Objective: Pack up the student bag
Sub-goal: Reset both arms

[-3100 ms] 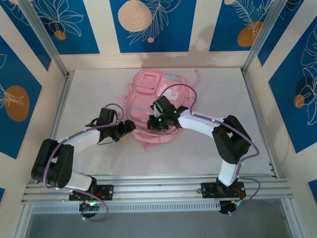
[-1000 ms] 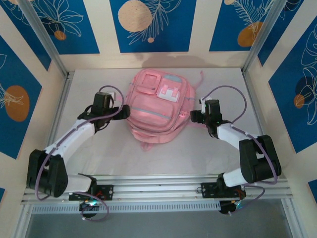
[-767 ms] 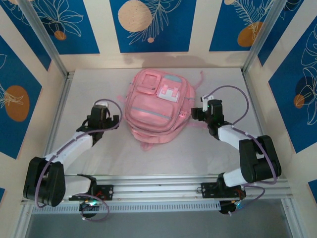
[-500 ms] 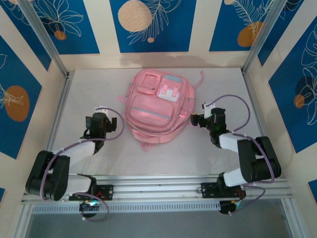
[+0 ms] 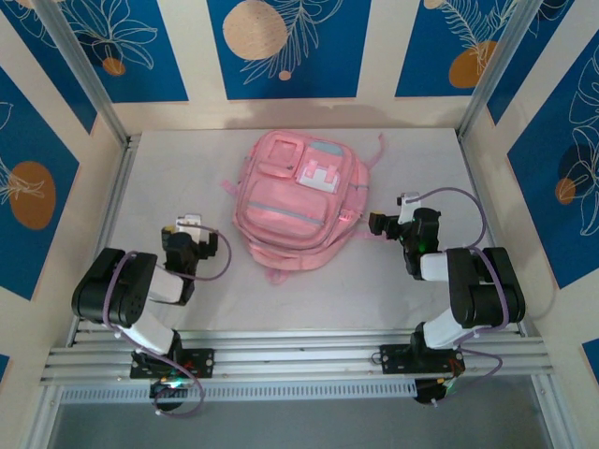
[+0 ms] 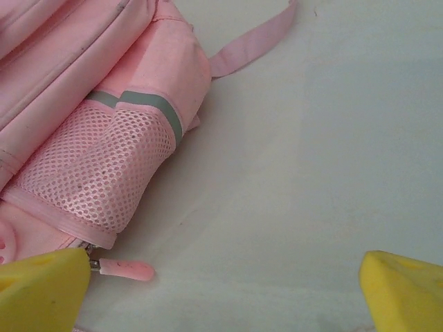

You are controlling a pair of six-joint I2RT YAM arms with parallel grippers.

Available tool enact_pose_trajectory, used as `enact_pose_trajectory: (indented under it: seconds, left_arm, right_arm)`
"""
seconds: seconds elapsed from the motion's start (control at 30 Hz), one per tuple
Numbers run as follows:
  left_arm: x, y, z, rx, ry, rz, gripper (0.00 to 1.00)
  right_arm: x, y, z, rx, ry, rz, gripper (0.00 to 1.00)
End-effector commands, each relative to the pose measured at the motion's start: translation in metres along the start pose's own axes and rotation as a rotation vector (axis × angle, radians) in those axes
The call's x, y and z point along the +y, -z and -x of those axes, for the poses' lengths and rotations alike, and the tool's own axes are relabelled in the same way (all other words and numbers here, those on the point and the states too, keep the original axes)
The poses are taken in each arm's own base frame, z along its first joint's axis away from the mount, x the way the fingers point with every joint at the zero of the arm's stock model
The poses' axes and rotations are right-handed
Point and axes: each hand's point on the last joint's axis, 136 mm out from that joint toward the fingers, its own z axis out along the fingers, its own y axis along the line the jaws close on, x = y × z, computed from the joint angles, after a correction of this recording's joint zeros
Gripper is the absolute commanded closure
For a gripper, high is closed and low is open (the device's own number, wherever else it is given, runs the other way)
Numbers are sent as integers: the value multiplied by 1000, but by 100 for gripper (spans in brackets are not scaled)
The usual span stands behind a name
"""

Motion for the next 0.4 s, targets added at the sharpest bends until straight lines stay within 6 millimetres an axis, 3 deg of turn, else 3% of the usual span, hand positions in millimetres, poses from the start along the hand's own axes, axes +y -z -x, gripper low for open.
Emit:
enact_pose_trajectory:
  seconds: [0.0,0.33,0.37]
  left_arm:
    - [1,-3,43,-138,42,-13,0]
    - [4,-13,42,-85,40,21,0]
    - [4,-14,42,-81,42,22,6]
  right_arm:
    - [-2,-2,20,-59,-1,-16,1]
    - [-2,-2,20,-52,-7,-8,1]
    - [-2,-2,20,-55,-4,-8,1]
